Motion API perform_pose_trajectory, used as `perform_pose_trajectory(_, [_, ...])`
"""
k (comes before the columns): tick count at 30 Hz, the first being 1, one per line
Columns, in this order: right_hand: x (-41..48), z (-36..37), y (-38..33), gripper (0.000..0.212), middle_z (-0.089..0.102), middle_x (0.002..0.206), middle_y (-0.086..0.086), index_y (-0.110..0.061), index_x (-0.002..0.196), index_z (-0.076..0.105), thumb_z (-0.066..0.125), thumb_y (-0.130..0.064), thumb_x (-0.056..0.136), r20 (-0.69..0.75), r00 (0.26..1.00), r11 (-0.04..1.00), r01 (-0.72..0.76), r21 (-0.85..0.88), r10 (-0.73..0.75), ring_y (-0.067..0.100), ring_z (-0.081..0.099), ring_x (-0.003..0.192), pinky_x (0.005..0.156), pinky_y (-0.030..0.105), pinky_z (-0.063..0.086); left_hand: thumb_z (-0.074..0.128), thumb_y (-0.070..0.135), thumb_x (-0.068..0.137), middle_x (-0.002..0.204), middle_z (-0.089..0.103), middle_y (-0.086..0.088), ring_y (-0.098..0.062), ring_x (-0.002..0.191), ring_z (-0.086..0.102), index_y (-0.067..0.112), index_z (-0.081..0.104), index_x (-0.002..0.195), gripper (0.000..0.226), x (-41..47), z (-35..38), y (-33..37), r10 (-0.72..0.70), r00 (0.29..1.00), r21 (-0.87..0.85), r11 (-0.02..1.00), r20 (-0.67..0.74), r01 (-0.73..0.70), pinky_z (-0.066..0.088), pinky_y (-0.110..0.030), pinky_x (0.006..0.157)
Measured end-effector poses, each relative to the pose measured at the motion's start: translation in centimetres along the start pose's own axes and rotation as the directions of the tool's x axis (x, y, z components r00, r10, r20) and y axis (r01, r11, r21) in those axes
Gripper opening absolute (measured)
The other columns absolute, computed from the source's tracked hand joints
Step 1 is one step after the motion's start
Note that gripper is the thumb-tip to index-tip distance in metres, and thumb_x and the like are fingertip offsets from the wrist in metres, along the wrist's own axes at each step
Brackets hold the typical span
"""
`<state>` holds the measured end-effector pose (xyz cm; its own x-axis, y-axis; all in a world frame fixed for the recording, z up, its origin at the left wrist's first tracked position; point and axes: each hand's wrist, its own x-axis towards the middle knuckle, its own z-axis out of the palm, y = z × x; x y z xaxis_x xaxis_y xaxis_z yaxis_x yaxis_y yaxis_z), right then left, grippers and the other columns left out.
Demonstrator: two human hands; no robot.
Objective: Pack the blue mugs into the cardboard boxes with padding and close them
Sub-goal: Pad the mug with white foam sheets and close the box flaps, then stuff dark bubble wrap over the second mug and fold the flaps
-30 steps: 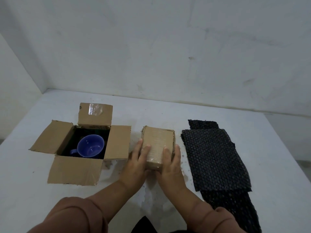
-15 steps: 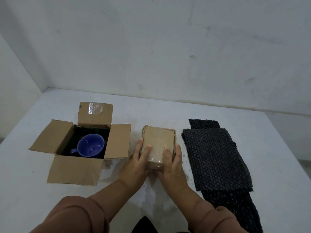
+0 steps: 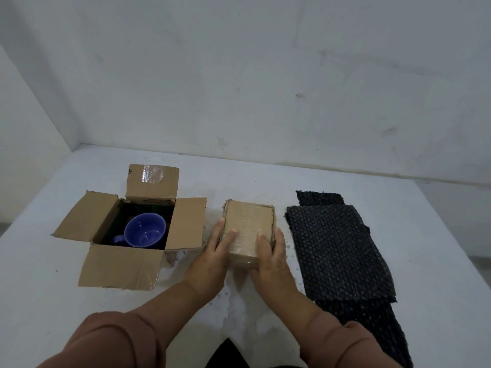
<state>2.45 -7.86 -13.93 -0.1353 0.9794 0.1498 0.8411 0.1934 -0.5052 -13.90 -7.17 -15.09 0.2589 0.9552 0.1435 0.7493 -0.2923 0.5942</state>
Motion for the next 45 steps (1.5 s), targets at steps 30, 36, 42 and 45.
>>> perform_pose_trajectory(30, [-1.3,-9.9,15.4,0.054,0.013,0.157,0.006,-0.013,0.144,0.033,0.045,-0.004,0.092,0.397,0.82,0.904,-0.421,-0.07,0.413,0.019,0.02,0.142,0.115,0.023,0.015,0.034,-0.001,0.093,0.095,0.052,0.0,-0.015,0.063,0.041,0.012,0.056,0.104,0.028,10.1,8.7,17.4,-0.616,0.57,-0.452,0.357,0.544,0.818,0.037,-0.02,0.045])
perform_pose_trajectory(36, [-1.6,-9.2,15.9,0.053,0.008,0.158,0.003,-0.012,0.145,0.03,0.043,-0.008,0.094,0.384,0.835,0.915,-0.395,-0.078,0.393,0.018,0.014,0.143,0.115,0.023,0.016,0.056,0.016,0.09,0.086,0.054,-0.004,-0.02,0.073,0.053,0.004,0.056,0.098,0.014,11.0,10.3,17.6,-0.592,0.495,-0.533,0.127,0.636,0.837,0.046,-0.026,0.063])
perform_pose_trajectory(42, [-1.6,-9.2,16.0,0.05,0.01,0.158,0.003,-0.014,0.143,0.035,0.043,-0.013,0.094,0.384,0.844,0.924,-0.375,-0.075,0.374,0.019,0.015,0.143,0.114,0.023,0.017,0.061,0.011,0.089,0.109,0.065,-0.019,-0.036,0.095,0.062,-0.004,0.062,0.106,0.023,11.9,11.5,17.5,-0.584,0.565,-0.626,0.121,0.583,0.77,0.054,-0.046,0.084])
perform_pose_trajectory(45, [-1.6,-9.2,16.1,0.048,0.015,0.157,0.005,-0.013,0.142,0.038,0.043,-0.013,0.094,0.372,0.852,0.925,-0.375,-0.06,0.369,0.019,0.019,0.142,0.113,0.023,0.02,0.063,0.001,0.083,0.098,0.06,-0.019,-0.036,0.089,0.061,0.006,0.052,0.081,0.013,11.7,11.6,17.7,-0.626,0.628,-0.654,0.238,0.462,0.718,0.052,-0.049,0.087])
